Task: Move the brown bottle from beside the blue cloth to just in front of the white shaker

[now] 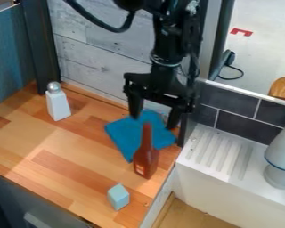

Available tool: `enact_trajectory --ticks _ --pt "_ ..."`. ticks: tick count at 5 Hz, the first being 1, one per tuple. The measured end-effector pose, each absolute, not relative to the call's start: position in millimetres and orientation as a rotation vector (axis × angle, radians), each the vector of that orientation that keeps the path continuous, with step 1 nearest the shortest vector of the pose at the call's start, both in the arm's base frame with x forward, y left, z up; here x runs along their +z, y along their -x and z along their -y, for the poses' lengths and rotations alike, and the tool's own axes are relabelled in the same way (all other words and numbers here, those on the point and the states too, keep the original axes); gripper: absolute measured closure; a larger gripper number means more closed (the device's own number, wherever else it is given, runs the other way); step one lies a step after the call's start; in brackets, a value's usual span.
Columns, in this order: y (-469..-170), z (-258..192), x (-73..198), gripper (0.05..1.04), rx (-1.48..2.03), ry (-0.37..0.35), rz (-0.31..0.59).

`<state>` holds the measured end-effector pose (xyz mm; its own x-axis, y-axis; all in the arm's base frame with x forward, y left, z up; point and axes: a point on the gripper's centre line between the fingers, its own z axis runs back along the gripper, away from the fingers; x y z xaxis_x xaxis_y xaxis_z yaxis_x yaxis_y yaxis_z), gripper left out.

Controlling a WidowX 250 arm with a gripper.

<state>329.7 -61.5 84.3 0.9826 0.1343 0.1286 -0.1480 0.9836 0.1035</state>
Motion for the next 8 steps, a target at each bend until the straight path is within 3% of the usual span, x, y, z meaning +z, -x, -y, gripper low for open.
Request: enact_trajectory --ticks 4,5,7,8 --pt "-327 63 62 0.113 0.122 -0.106 0.073" --pt "-327 64 62 0.222 0.124 -0.102 0.069" --pt "-321 59 62 0.717 0.13 -0.138 0.031" --pt "-319 53 67 0.778 0.149 -0.178 0.011"
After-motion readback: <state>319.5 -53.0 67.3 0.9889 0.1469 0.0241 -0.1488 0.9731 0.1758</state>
